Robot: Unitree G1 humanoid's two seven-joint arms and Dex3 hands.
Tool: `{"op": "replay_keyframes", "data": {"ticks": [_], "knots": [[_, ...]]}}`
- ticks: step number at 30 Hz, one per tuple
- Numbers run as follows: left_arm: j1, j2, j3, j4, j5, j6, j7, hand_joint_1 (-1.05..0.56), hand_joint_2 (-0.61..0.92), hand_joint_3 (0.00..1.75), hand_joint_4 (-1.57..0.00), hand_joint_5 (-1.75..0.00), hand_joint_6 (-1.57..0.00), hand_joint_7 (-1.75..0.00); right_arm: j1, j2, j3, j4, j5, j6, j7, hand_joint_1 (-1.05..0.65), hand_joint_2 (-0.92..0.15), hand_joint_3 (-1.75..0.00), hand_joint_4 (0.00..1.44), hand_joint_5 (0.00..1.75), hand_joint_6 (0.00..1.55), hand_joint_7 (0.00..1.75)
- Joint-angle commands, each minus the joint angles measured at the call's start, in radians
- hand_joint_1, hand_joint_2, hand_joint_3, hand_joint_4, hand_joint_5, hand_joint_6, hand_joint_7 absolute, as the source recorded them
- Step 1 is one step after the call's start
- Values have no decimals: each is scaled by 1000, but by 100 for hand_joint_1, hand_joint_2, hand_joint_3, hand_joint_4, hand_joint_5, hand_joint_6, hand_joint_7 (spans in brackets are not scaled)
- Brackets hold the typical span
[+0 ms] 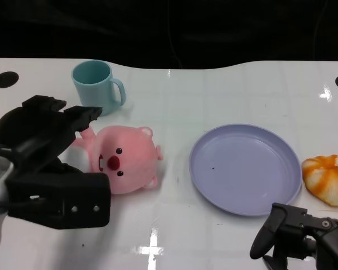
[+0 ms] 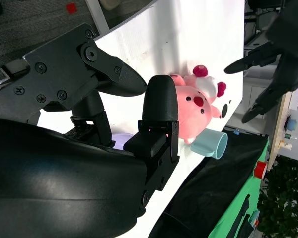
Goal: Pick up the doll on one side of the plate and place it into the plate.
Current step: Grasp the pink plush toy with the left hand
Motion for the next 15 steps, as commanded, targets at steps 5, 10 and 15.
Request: {"op": "replay_keyframes", "data": {"ticks": [5, 10, 15], "knots": [[-96, -6, -75, 149, 62, -4, -8, -73, 91, 0, -1, -35, -26, -1, 10, -11, 1, -11, -11, -8, -2, -20, -54, -108, 65, 173, 59, 141], [-156, -32, -128, 271, 82, -7, -1, -72, 91, 1, 0, -34, -25, 0, 17, -9, 8, -16, -25, -18, -3, -21, -53, -108, 67, 172, 60, 140], [-220, -70, -177, 406, 97, -4, 21, -72, 91, 0, -3, -32, -26, -1, 23, -8, 11, -22, -26, -22, -5, -23, -53, -109, 67, 172, 61, 139]]}}
